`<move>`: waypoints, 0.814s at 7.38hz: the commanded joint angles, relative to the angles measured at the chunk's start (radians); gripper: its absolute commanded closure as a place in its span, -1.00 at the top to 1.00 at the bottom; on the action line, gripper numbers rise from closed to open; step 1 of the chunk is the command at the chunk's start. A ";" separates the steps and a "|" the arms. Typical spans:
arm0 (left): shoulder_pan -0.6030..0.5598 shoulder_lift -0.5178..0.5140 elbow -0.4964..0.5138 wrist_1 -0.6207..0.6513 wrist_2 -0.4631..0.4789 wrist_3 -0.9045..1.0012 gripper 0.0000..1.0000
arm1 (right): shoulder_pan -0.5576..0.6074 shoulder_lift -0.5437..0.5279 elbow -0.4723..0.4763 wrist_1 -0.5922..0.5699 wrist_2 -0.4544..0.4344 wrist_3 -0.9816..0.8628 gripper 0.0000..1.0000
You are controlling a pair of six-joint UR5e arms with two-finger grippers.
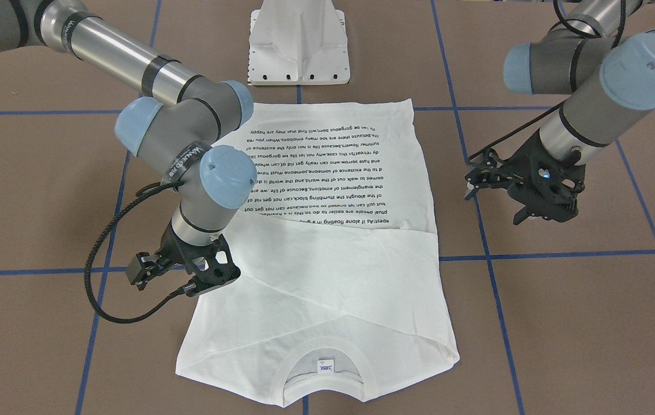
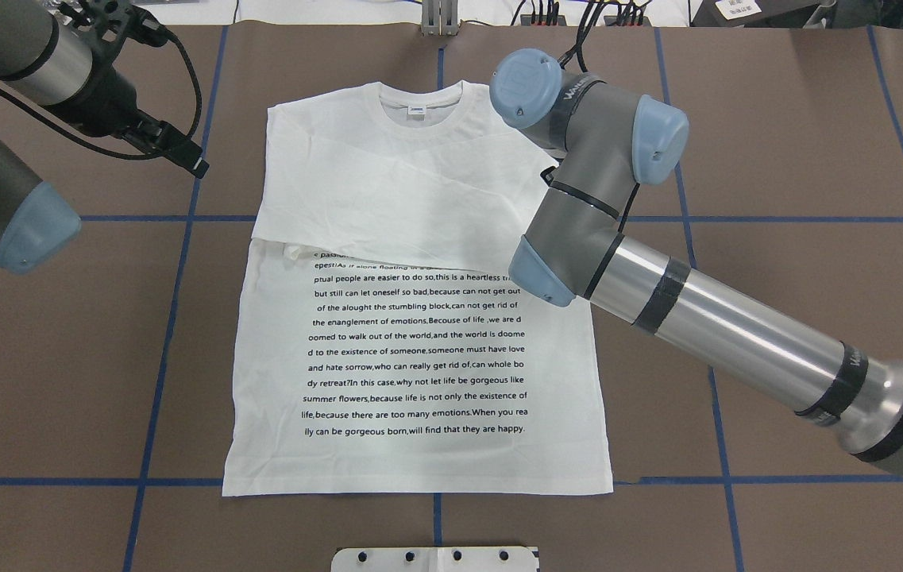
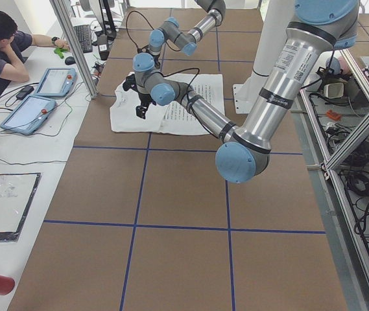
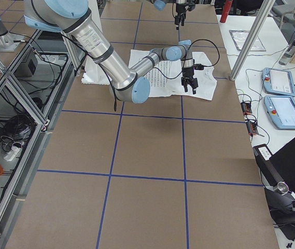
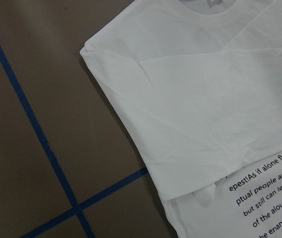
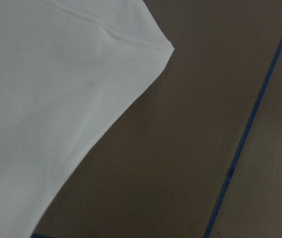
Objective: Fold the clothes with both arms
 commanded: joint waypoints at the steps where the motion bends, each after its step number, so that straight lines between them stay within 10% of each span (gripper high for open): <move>1: 0.006 0.032 -0.044 0.000 0.018 -0.128 1.00 | 0.031 -0.207 0.230 0.246 0.209 0.220 1.00; 6: 0.306 0.188 -0.325 -0.002 0.297 -0.667 1.00 | -0.165 -0.663 0.771 0.361 0.177 0.723 1.00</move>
